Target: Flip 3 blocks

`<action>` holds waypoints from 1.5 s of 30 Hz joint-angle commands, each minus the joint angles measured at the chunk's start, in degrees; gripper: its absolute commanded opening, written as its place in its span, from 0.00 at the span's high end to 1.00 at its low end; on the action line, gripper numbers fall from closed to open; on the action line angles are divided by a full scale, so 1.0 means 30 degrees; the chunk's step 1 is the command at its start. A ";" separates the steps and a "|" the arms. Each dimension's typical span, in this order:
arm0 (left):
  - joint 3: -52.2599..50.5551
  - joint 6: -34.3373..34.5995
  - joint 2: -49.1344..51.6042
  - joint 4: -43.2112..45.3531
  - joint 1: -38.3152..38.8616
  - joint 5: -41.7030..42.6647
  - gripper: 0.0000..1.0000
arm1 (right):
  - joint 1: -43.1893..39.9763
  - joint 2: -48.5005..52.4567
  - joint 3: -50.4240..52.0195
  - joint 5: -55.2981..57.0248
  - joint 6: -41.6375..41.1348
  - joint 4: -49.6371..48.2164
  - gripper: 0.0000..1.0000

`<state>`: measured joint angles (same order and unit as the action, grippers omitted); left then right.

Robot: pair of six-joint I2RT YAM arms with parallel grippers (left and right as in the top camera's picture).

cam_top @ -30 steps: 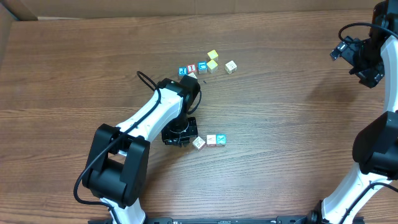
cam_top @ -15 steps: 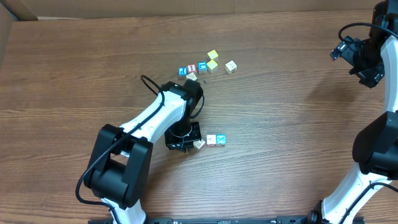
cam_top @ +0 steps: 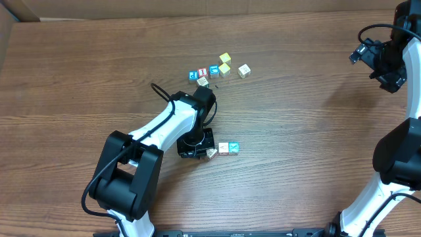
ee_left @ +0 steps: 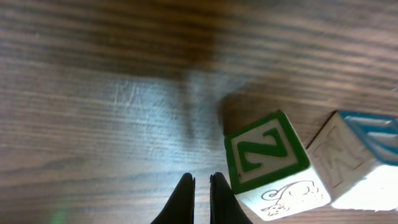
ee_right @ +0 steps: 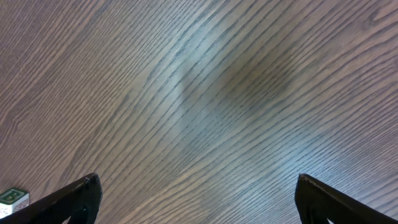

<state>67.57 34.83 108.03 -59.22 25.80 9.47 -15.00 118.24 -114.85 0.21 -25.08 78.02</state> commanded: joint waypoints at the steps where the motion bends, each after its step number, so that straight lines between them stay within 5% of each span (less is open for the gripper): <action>1: -0.0102 0.0481 0.0073 0.0393 0.0036 0.0131 0.96 | -0.0029 -0.0372 -0.0226 0.0058 0.0007 -0.0073 0.00; 45: -0.0102 0.0466 0.0073 0.2718 0.0015 -0.0794 0.96 | -0.0029 -0.0372 -0.0226 0.0058 0.0015 -0.0073 0.00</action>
<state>67.51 35.68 108.03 -51.57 25.80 7.29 -15.00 118.24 -114.85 0.23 -25.08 78.00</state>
